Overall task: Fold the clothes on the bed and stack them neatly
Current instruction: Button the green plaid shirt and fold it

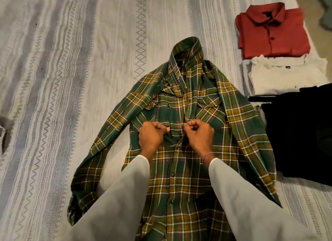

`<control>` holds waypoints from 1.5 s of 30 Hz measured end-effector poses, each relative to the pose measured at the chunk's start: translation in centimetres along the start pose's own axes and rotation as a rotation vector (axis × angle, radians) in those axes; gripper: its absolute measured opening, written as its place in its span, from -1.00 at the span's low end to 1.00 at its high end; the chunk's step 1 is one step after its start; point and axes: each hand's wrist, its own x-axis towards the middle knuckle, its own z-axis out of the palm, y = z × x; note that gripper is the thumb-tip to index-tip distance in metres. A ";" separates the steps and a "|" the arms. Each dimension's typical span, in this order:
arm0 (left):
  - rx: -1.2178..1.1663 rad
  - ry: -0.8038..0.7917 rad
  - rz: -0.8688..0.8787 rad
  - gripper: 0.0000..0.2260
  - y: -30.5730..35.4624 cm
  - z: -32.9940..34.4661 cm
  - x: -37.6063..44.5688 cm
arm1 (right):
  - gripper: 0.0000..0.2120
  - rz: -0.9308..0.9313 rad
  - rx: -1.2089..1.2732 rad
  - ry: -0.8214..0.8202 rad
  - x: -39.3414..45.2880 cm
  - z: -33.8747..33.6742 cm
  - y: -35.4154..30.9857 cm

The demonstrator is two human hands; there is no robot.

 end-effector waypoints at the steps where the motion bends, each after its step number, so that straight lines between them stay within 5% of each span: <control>1: -0.045 -0.010 0.018 -0.92 0.2 -0.1 -0.1 | -0.96 0.006 0.017 -0.006 0.0 -0.1 0.1; 15: -0.059 -0.194 0.243 -0.89 2.9 1.3 -0.1 | -0.85 -0.198 0.076 0.059 -0.7 0.1 0.4; 21: -0.127 -0.250 0.238 -0.87 2.3 1.1 0.0 | -0.86 -0.101 0.116 -0.032 -0.5 0.2 0.2; 27: -0.156 -0.212 0.200 -0.89 2.1 1.2 0.1 | -0.90 0.118 0.448 -0.196 0.3 0.0 0.4; 31: -0.195 -0.220 0.165 -0.74 2.0 1.3 0.3 | -0.94 0.164 0.411 -0.187 0.6 0.5 0.3; 36: -0.154 -0.270 0.170 -0.78 2.1 1.7 0.5 | -0.95 0.160 0.313 -0.165 0.6 1.3 0.5; 45: -0.163 -0.421 0.158 -0.73 1.1 1.1 1.8 | -0.86 0.326 0.486 -0.416 1.1 -0.3 0.3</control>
